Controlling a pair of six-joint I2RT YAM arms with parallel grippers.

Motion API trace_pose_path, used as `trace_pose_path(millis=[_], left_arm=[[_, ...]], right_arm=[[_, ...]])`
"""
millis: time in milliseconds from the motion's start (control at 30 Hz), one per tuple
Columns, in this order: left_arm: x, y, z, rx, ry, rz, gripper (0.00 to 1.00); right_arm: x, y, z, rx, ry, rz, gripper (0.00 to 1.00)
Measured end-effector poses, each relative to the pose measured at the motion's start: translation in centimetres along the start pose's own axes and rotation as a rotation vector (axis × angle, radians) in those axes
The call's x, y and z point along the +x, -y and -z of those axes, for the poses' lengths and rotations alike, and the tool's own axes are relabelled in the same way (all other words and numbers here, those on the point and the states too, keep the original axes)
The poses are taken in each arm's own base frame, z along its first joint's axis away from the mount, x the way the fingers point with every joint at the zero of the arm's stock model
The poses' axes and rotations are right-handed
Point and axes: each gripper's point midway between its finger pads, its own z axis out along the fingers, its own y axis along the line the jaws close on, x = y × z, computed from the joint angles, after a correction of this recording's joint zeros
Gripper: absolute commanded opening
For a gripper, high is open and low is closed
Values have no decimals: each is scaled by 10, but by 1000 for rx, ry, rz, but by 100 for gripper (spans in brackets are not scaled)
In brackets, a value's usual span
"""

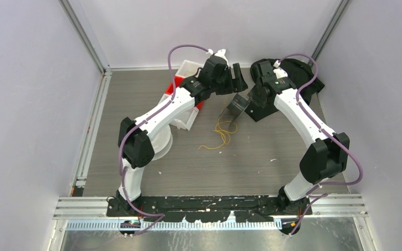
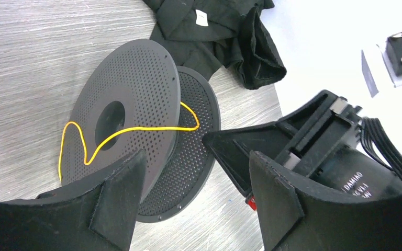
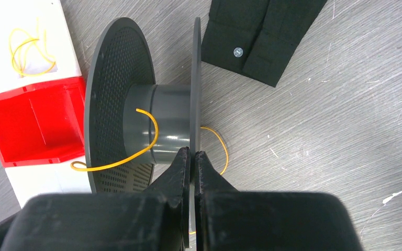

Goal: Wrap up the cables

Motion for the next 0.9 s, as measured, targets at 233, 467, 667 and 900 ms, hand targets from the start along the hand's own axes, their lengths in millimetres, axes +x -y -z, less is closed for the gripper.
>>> trace_pose_path(millis=[233, 467, 667, 900], left_arm=[[10, -13, -18, -47, -25, 24, 72], [15, -18, -28, -65, -41, 25, 71], [18, -23, -33, -85, -42, 26, 70], [15, -25, -38, -96, -30, 25, 68]], right_arm=[[0, 0, 0, 1, -1, 0, 1], [0, 0, 0, -1, -2, 0, 0], [0, -1, -1, -1, -4, 0, 1], [0, -1, -1, -1, -5, 0, 1]])
